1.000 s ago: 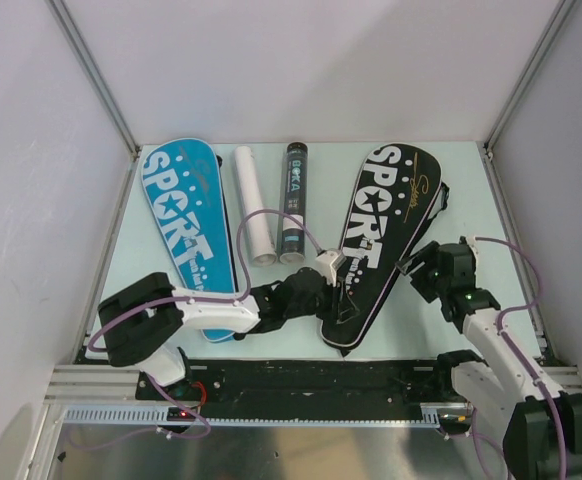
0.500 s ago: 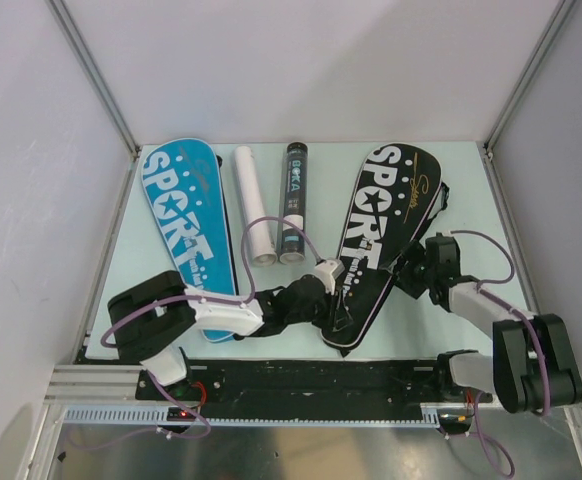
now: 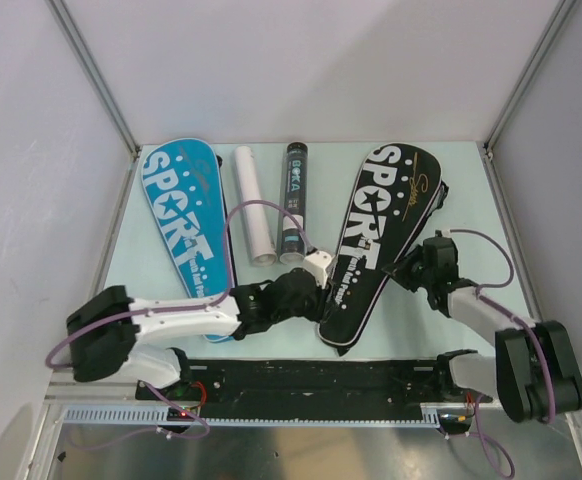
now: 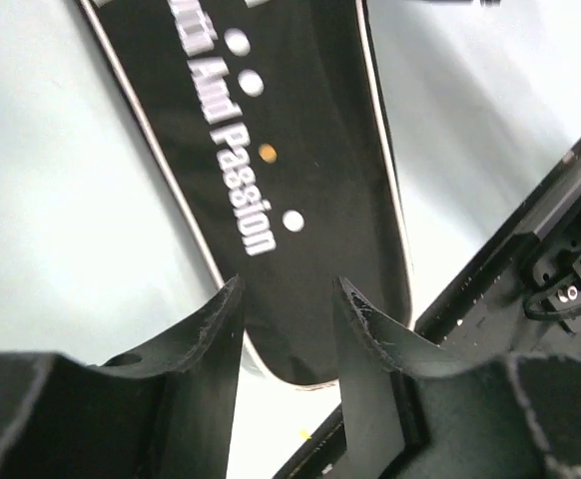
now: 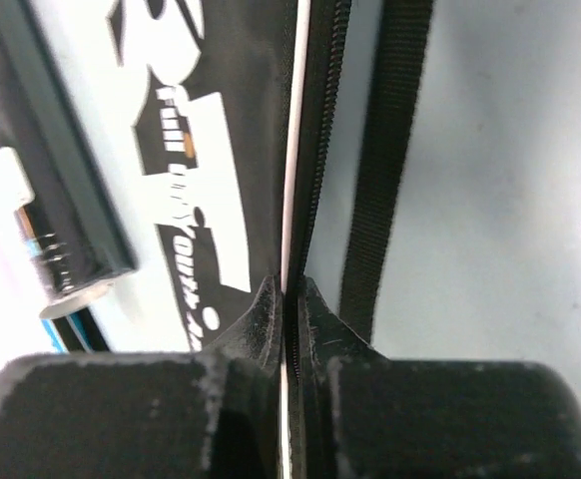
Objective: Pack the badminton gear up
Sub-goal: Adjust the racket bag at the center of the board.
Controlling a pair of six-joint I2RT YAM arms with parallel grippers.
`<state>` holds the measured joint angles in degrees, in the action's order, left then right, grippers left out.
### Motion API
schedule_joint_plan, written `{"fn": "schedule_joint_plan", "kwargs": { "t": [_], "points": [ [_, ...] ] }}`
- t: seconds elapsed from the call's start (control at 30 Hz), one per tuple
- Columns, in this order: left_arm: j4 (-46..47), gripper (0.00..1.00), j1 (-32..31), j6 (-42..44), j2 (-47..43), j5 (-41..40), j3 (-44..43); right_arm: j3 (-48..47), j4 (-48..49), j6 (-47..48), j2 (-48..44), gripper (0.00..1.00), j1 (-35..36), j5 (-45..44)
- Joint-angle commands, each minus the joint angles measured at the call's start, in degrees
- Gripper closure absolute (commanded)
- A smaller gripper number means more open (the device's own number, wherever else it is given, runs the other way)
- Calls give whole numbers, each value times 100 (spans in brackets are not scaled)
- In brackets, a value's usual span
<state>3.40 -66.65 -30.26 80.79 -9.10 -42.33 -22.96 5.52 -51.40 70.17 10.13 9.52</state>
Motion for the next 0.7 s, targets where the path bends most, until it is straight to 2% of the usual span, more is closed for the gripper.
{"fn": "schedule_joint_plan", "kwargs": {
  "t": [0.0,0.2,0.27,0.33,0.43,0.53,0.67],
  "points": [
    [-735,55,-48,938,-763,-1206,-249,-88,-195,-100,-880,99,96,-376],
    [-779,49,-100,1345,-1471,-1851,59,-251,-639,-446,-1594,100,142,-445],
    [-740,52,-126,1577,-1571,-1916,100,-424,-848,-537,-1702,100,183,-432],
    [-574,53,-242,2042,-1682,-1910,200,-614,-993,-617,-1753,100,209,-393],
    [0,48,-694,3026,-1928,-1981,550,-905,-1133,-739,-1750,100,227,-313],
    [310,45,-937,3589,-2154,-1651,886,-1114,-1111,-892,-1685,100,222,-175],
    [554,42,-1132,3854,-2460,-1340,1301,-1363,-1103,-979,-1526,100,201,-26]
  ]
}}
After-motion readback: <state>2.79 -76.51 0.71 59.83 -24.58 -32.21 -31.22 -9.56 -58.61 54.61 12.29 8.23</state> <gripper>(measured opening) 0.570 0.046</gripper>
